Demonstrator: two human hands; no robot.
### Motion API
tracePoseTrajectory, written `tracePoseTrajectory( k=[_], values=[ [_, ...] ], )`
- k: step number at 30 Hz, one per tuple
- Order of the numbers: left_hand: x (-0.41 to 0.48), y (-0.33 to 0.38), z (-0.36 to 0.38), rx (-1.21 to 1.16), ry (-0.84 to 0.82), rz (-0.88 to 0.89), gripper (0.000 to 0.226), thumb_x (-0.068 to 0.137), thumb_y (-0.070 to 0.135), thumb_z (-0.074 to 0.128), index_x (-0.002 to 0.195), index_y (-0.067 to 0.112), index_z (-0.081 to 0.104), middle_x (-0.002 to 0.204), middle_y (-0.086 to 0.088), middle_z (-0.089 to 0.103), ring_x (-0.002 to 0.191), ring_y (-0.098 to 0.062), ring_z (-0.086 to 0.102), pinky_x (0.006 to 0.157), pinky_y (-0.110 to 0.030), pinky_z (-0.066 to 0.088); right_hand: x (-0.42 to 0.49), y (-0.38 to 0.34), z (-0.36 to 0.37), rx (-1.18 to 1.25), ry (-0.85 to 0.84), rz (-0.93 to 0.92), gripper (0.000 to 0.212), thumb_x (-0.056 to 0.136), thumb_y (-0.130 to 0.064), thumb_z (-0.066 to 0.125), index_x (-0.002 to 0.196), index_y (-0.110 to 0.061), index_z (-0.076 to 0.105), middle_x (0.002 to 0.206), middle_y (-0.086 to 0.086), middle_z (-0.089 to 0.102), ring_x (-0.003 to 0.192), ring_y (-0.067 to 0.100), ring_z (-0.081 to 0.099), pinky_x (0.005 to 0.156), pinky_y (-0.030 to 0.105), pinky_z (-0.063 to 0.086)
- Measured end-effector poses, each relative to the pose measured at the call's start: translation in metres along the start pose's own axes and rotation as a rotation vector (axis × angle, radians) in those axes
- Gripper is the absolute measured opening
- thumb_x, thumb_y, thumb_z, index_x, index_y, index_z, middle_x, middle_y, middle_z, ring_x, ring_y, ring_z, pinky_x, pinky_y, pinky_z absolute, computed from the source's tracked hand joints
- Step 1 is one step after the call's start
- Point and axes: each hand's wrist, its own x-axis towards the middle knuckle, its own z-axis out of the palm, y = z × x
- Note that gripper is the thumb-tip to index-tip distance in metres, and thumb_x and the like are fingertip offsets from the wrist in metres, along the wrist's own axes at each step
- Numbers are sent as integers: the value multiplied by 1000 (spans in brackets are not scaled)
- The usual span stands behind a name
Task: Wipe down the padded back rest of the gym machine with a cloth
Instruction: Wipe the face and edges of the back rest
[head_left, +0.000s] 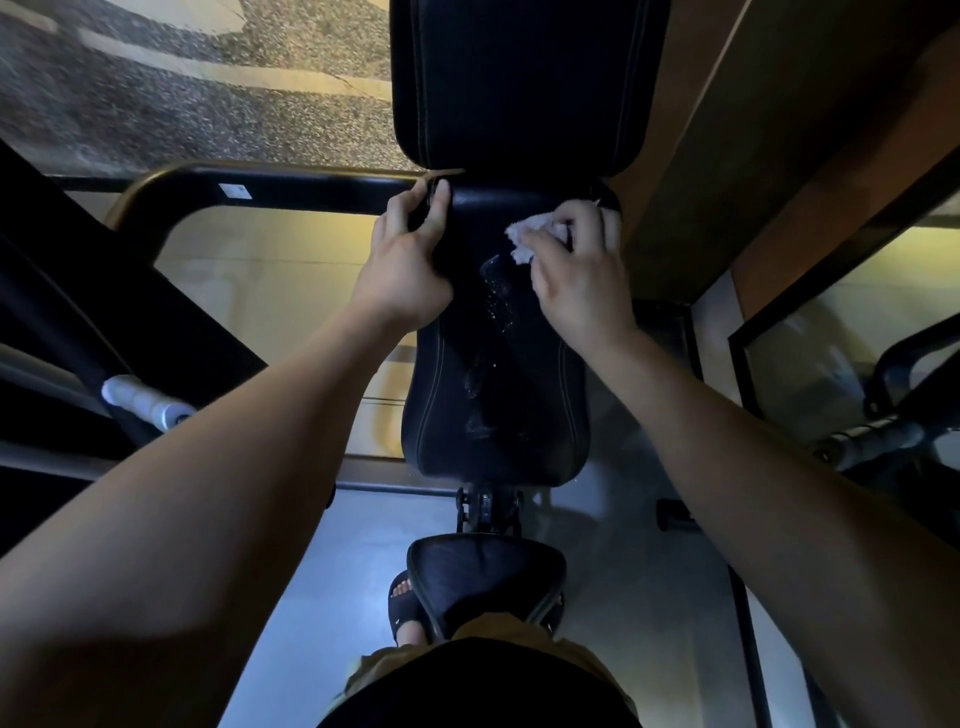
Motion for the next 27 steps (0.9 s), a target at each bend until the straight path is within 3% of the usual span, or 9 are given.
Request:
tracePoseTrajectory(
  k=[3,5,9,12,17,19,22,27],
  values=[
    [0,0,-1,2,5,-4,91,85,10,59,162,30,16,163,1,11,149,-23,15,112,-18,16,-12,2,3,59,-4,9,29,95,-3,53,117,-14,68,130,19,54,118,39,50,101,45,47],
    [0,2,0,-2,1,-11,91,85,10,59,162,31,16,163,1,12,149,-22,15,112,-17,15,-14,6,-3,111,43,54,28,94,-2,54,117,-9,68,123,17,59,111,36,55,98,45,49],
    [0,4,2,-3,5,-25,94,84,8,60,162,32,14,162,2,12,150,-22,15,110,-17,16,-4,20,-21,237,179,313,31,96,-6,54,123,-13,66,116,16,56,101,24,58,91,31,51],
    [0,4,4,3,10,-24,94,83,8,60,162,31,15,162,1,13,149,-23,15,110,-18,16,6,28,-21,330,182,431,28,101,-14,52,125,-16,66,120,15,55,107,21,61,97,27,51],
    [0,4,3,7,10,-27,92,85,9,60,162,31,15,161,1,13,149,-22,15,108,-18,17,-4,30,-16,420,68,375,37,101,-11,52,137,-10,60,135,14,57,130,20,55,110,18,41],
    [1,4,3,9,15,-24,92,84,10,59,162,31,16,161,0,14,150,-23,14,109,-18,17,-4,36,-18,407,57,394,40,100,-7,52,139,-12,59,133,13,57,124,20,57,105,11,39],
    [1,4,4,-5,5,-32,93,83,10,60,162,31,16,161,2,13,150,-21,13,109,-18,17,-2,28,-16,308,81,379,42,98,-9,52,140,-11,57,126,14,57,113,27,60,99,26,48],
    [1,2,2,10,11,-34,92,84,13,60,162,34,16,162,4,13,150,-21,15,107,-20,20,-12,-7,12,182,-8,117,36,95,-7,55,130,-6,62,120,16,57,105,35,55,91,45,52]
  ],
)
